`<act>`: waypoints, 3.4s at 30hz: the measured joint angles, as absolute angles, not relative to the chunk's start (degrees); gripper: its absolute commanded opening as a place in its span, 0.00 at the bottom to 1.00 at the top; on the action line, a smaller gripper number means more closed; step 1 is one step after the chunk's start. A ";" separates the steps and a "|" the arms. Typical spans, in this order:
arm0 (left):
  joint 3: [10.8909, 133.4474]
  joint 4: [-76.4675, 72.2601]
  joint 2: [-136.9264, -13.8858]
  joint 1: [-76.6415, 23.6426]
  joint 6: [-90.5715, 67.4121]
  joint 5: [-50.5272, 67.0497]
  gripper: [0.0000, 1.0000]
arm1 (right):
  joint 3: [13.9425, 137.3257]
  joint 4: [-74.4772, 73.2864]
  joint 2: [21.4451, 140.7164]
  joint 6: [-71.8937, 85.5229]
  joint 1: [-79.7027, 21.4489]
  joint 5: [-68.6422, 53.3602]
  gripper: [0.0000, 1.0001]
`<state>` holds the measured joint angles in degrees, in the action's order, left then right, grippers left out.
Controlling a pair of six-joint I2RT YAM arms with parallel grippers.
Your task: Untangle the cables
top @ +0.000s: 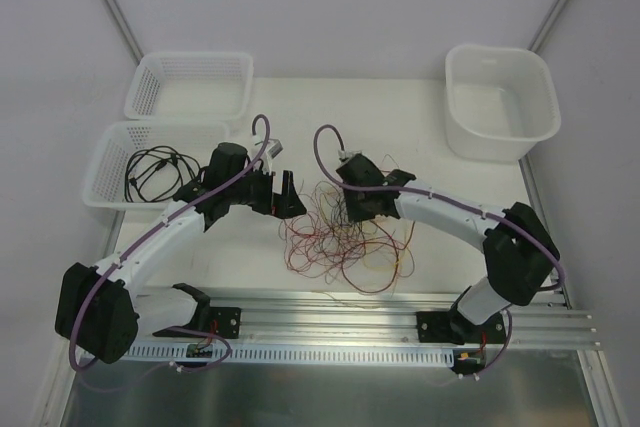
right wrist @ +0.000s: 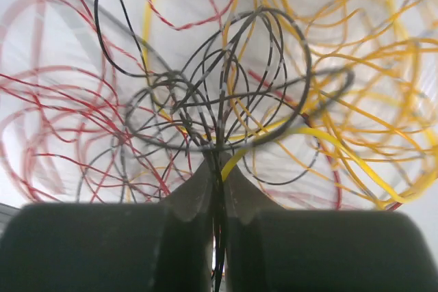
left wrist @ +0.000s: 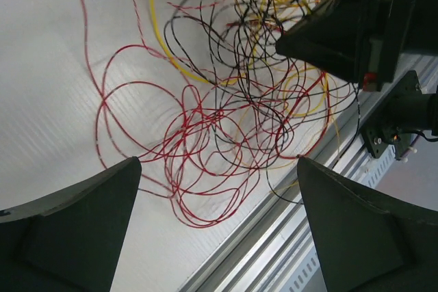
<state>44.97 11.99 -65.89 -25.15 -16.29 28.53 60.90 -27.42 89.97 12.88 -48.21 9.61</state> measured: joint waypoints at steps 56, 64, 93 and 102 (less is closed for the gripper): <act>47.46 13.37 -75.48 -25.15 -15.53 20.23 0.99 | 58.26 -18.06 95.94 -2.83 -38.24 0.32 0.20; 48.90 13.43 -80.44 -25.15 -15.46 19.20 0.99 | 58.24 -18.06 94.48 -3.73 -38.24 -3.38 0.01; 51.62 17.98 -86.02 -25.15 -15.46 19.44 0.99 | 95.13 -36.40 41.06 -7.03 -40.27 16.99 0.01; 51.62 18.35 -85.67 -25.15 -15.46 19.44 0.99 | 90.21 -35.92 43.94 -8.29 -40.23 29.12 0.01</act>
<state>51.62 18.35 -85.67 -25.15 -15.46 19.44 90.21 -35.92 43.94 -8.29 -40.23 29.12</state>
